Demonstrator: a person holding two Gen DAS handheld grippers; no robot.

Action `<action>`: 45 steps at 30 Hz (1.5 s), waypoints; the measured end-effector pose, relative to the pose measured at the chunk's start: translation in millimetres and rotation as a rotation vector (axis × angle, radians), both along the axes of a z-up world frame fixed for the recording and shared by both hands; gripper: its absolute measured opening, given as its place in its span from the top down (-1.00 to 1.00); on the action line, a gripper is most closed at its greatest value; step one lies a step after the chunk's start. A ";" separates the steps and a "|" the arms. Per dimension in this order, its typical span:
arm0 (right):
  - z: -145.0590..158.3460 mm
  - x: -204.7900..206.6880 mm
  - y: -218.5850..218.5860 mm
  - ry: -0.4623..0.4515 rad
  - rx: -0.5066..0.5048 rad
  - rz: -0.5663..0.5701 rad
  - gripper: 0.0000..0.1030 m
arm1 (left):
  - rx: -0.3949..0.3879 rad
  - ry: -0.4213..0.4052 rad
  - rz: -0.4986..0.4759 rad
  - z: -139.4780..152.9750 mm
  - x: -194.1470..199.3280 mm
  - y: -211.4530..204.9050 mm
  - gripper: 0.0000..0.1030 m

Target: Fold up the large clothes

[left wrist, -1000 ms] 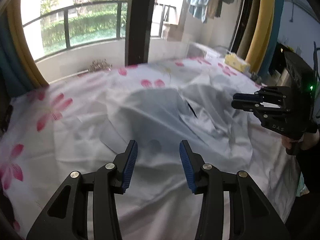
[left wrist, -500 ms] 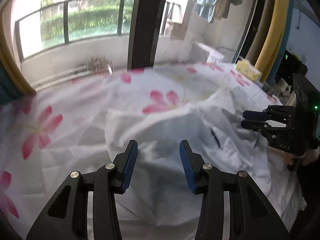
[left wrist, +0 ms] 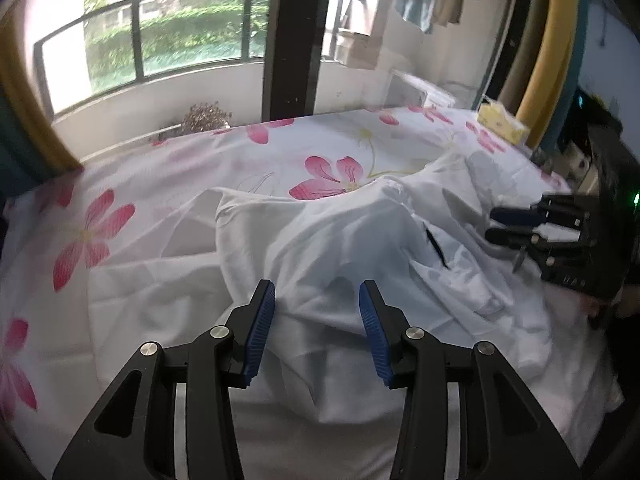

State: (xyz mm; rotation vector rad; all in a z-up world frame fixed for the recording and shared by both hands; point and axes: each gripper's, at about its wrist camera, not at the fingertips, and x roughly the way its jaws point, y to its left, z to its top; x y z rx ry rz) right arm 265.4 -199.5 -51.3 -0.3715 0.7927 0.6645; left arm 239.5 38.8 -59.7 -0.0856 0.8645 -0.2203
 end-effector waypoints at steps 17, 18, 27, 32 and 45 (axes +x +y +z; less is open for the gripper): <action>18.8 -49.5 -16.8 -0.033 0.001 -0.003 -0.01 | -0.072 -0.012 0.060 11.7 -65.9 11.0 0.03; 21.0 -52.7 -19.1 -0.042 0.009 -0.011 -0.02 | -0.072 -0.012 0.062 12.3 -69.3 11.3 0.03; 37.9 -76.0 -37.5 -0.075 0.054 -0.055 -0.03 | -0.104 -0.049 0.095 20.7 -107.8 16.0 0.03; 40.8 -94.5 -48.0 -0.092 0.057 -0.066 -0.03 | -0.115 -0.050 0.122 19.5 -133.1 20.1 0.03; 29.4 -131.7 -97.8 -0.094 0.060 -0.168 -0.05 | 0.073 -0.037 0.315 18.2 -234.3 70.1 0.03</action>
